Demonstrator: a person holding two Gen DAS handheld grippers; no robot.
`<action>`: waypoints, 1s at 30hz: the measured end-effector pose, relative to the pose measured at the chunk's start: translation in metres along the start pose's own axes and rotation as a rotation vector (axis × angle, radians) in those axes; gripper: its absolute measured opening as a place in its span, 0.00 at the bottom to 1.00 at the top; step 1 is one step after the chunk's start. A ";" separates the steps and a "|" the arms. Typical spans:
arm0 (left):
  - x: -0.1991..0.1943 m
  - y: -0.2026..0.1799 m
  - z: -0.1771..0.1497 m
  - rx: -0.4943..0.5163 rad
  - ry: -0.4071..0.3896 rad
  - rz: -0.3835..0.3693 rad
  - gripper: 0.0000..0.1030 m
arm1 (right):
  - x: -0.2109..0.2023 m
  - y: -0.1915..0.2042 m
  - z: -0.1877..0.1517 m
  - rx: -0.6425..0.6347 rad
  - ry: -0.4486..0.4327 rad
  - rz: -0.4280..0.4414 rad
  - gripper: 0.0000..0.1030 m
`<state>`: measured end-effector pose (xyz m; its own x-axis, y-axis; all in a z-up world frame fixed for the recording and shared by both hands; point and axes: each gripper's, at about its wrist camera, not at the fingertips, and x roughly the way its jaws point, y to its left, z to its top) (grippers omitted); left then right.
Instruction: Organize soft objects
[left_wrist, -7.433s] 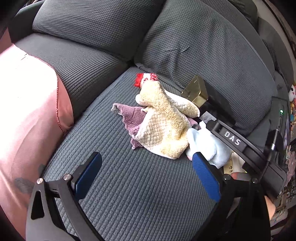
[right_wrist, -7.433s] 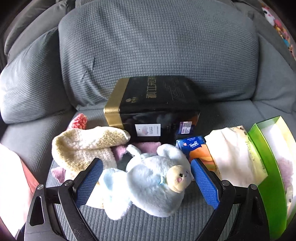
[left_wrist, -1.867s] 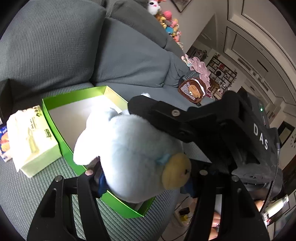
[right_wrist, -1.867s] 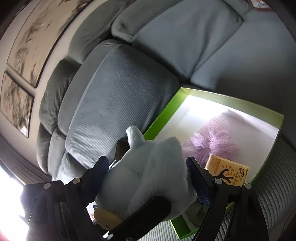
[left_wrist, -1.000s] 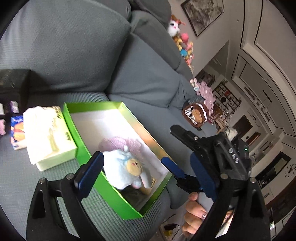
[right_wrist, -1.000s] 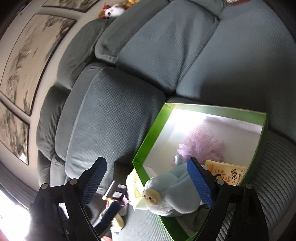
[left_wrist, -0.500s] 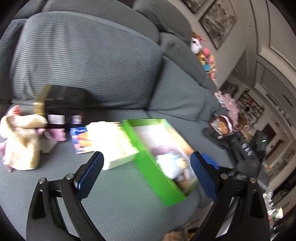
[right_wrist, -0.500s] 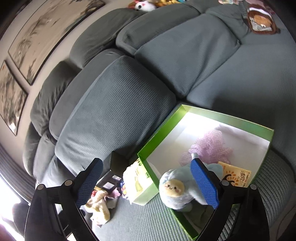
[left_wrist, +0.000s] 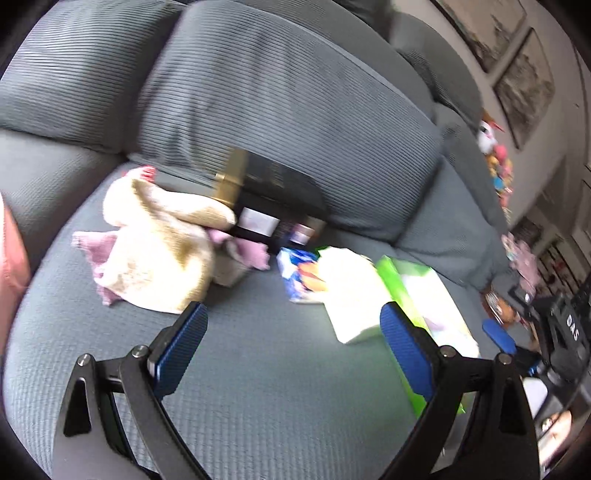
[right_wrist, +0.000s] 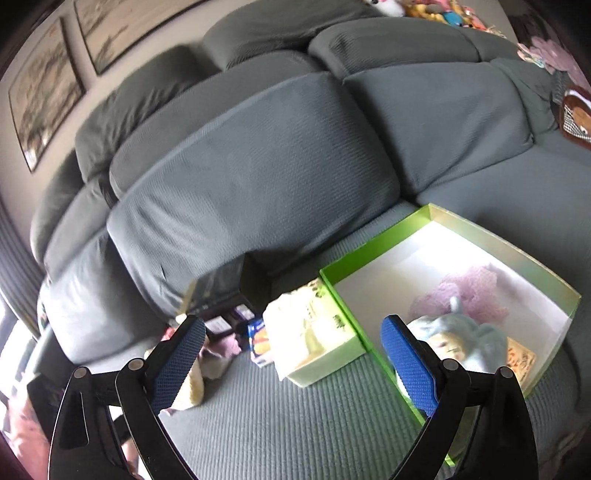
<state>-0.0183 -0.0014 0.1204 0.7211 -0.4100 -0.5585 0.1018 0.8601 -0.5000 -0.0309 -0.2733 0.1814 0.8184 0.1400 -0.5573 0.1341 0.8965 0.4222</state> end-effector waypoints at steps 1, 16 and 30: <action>0.000 0.003 0.000 -0.007 -0.002 0.016 0.91 | 0.004 0.003 -0.002 -0.005 0.013 0.001 0.94; -0.008 0.032 0.008 -0.040 -0.024 0.166 0.93 | 0.034 0.059 -0.025 -0.166 0.076 -0.009 0.94; -0.004 0.058 0.011 -0.116 0.029 0.260 0.94 | 0.064 0.096 -0.054 -0.318 0.182 -0.030 0.94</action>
<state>-0.0080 0.0539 0.1010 0.6930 -0.1904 -0.6953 -0.1637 0.8977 -0.4091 0.0039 -0.1550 0.1475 0.7004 0.1580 -0.6960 -0.0466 0.9832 0.1762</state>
